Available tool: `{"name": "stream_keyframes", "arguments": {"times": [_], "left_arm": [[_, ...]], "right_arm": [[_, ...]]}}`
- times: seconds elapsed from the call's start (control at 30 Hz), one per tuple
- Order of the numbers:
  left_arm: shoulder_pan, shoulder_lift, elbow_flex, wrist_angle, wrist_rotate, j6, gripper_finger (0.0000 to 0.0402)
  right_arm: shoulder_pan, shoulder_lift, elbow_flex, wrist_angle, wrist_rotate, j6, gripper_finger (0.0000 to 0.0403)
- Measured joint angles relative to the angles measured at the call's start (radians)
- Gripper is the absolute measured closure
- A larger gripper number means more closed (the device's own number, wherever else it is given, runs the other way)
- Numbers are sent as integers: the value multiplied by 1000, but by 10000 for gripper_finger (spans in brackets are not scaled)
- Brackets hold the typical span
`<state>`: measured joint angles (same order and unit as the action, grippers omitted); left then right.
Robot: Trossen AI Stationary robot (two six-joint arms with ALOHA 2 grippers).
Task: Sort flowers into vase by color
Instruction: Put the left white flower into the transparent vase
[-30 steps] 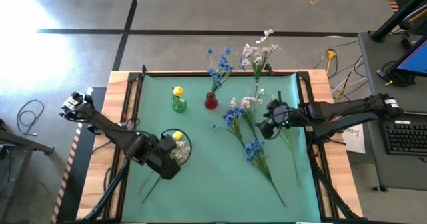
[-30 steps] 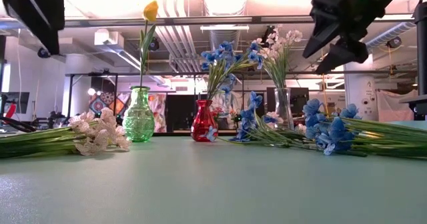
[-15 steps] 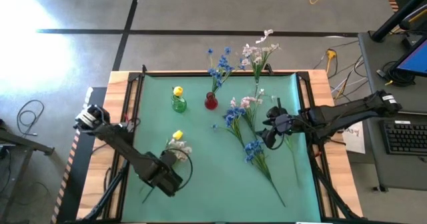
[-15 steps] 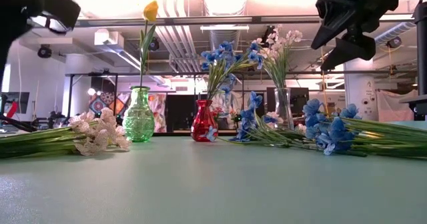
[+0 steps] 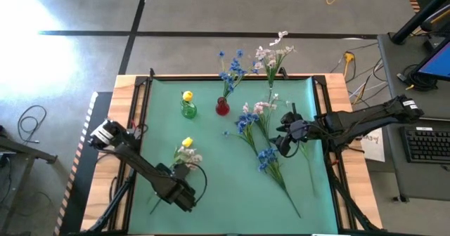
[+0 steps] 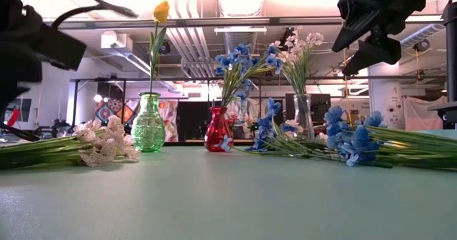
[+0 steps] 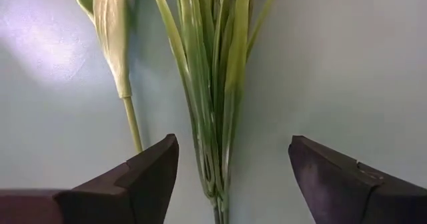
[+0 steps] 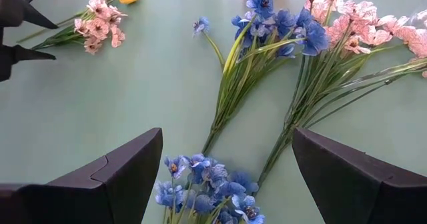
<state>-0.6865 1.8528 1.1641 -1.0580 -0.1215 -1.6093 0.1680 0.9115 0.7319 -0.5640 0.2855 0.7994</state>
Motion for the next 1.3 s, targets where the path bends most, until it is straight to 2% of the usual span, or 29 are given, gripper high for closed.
{"name": "stream_keyframes", "arguments": {"times": [0.3, 0.77, 1.0, 1.17, 1.3], "left_arm": [[1, 55, 0, 56, 0, -13, 185], [1, 45, 0, 82, 0, -46, 328], [-1, 1, 6, 99, -14, 20, 390], [6, -59, 42, 101, -58, 112, 399], [8, -105, 86, 134, -171, 207, 401]], "right_arm": [[0, 0, 0, 0, -1, -11, 76], [1, 0, -1, -1, -3, -29, 76], [78, -28, -1, -30, -21, -6, 76], [155, -54, -1, -29, 41, 2, 77], [207, -61, -1, -25, 81, 1, 76]]}}
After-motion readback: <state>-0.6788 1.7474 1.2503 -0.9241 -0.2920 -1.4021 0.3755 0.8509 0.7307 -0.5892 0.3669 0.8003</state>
